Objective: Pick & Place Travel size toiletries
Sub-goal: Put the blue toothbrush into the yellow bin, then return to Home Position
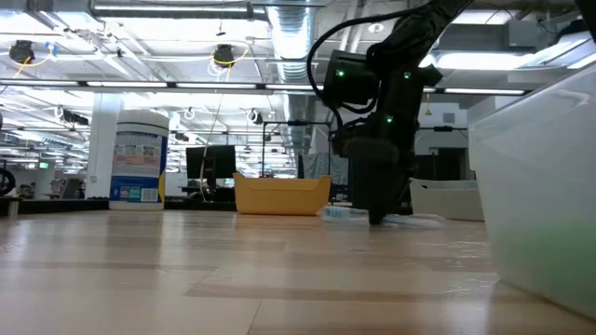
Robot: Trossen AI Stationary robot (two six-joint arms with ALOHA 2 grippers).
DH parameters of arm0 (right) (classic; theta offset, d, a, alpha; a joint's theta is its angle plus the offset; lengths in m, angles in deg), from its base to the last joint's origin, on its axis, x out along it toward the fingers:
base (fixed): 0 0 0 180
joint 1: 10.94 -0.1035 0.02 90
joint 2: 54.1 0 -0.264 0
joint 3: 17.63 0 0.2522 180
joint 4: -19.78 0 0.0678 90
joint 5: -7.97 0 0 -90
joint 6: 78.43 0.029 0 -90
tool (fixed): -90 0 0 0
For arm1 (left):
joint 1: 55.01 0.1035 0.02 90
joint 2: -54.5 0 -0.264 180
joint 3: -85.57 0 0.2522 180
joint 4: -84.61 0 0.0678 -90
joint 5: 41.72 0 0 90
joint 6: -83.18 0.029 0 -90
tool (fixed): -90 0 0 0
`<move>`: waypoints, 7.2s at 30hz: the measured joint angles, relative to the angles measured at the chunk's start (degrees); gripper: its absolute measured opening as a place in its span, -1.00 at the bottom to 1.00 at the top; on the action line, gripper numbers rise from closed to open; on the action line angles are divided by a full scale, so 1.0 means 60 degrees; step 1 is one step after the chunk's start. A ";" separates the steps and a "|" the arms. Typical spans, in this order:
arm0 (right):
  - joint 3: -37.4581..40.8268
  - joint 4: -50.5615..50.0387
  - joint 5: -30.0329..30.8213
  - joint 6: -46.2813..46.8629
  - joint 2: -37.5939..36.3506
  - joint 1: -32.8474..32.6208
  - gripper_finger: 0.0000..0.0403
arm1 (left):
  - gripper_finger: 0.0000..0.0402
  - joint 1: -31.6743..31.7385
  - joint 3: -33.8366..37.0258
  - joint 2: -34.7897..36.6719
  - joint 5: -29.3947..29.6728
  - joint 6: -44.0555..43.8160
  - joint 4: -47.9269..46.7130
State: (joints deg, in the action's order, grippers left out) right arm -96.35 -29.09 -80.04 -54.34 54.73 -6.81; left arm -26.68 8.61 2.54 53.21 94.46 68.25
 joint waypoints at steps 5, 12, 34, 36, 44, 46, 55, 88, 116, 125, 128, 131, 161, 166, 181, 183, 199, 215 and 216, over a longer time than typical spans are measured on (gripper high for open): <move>0.0067 -0.0062 -0.0319 -0.0336 -0.0711 0.0339 -0.94 | 0.16 0.0000 0.0000 0.0019 -0.0005 -0.0229 -0.0001; -0.0219 0.0325 -0.0126 -0.0972 -0.2277 0.1412 -0.91 | 0.13 0.0000 0.0000 0.0051 -0.0020 -0.0287 0.0001; -0.7065 0.0296 0.1253 -0.8031 0.2229 0.3537 -0.87 | 0.09 0.0000 -0.0004 0.0253 -0.0018 -0.0789 -0.0399; -0.7565 -0.0040 0.1630 -0.8491 0.2658 0.3534 -0.84 | 0.09 0.0000 -0.0004 0.0316 0.0007 -0.0793 -0.0330; -0.8593 -0.0862 0.1779 -0.9596 0.3607 0.3498 -0.83 | 0.07 0.0004 -0.0004 0.0431 0.0005 -0.0789 -0.0352; -0.8610 -0.0915 0.1752 -0.9601 0.3642 0.3502 -0.78 | 0.08 0.0004 -0.0004 0.0426 0.0006 -0.0752 -0.0367; -0.8606 -0.1156 0.1538 -0.9433 0.3282 0.3528 -0.07 | 0.17 0.0004 -0.0004 0.0461 0.0439 -0.0622 -0.0409; 0.1189 0.2065 -0.5087 -0.5403 -1.0869 0.6316 -0.99 | -1.00 0.0004 0.3229 0.4926 -0.0153 -0.1499 -0.1546; 0.7863 0.3722 -0.4855 -0.1021 -1.7929 0.5946 -1.00 | -1.00 -0.0955 0.7143 0.6255 -0.1472 -0.5493 0.0118; 0.7852 0.3714 -0.4316 -0.1218 -1.8082 0.4910 -1.00 | -1.00 -0.4044 0.7774 0.5678 0.1811 -0.4980 0.1308; 0.7859 0.3693 -0.4247 -0.1337 -1.8086 0.4785 -1.00 | -1.00 -0.4837 0.7765 0.5930 0.2479 -0.4352 0.1313; 0.7859 0.3696 -0.4243 -0.1504 -1.8086 0.4748 -1.00 | -1.00 -0.5220 0.7555 0.6695 0.2463 -0.3853 0.1236; 1.0741 0.6787 -0.4426 -0.0083 -1.8105 0.4249 -1.00 | -1.00 -0.5359 1.0384 0.8171 0.1697 -0.5964 0.1499; 1.0741 0.6519 -0.4582 -0.0083 -1.8093 0.4249 -1.00 | -1.00 -0.5359 1.0466 0.8142 0.1603 -0.5929 0.1363; 1.0741 0.6497 -0.4585 -0.0105 -1.8086 0.4252 -1.00 | -1.00 -0.5355 1.0466 0.8142 0.1691 -0.5948 0.1448; 1.0744 0.6494 -0.4585 -0.0105 -1.8086 0.4252 -1.00 | -1.00 -0.5355 1.0466 0.8142 0.1694 -0.5944 0.1448; 1.0744 0.6484 -0.4585 -0.0083 -1.8083 0.4252 -1.00 | -1.00 -0.5355 1.0469 0.8142 0.1701 -0.5938 0.1517; 1.0744 0.6476 -0.4585 -0.0087 -1.8083 0.4252 -1.00 | -1.00 -0.5355 1.0469 0.8142 0.1705 -0.5937 0.1520; 1.0744 0.6475 -0.4582 -0.0087 -1.8083 0.4252 -1.00 | -1.00 -0.5355 1.0469 0.8142 0.1705 -0.5937 0.1520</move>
State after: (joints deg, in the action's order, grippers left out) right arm -31.88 9.77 -107.53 -54.86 -53.76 18.71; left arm -58.81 71.43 51.39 63.44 58.84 77.37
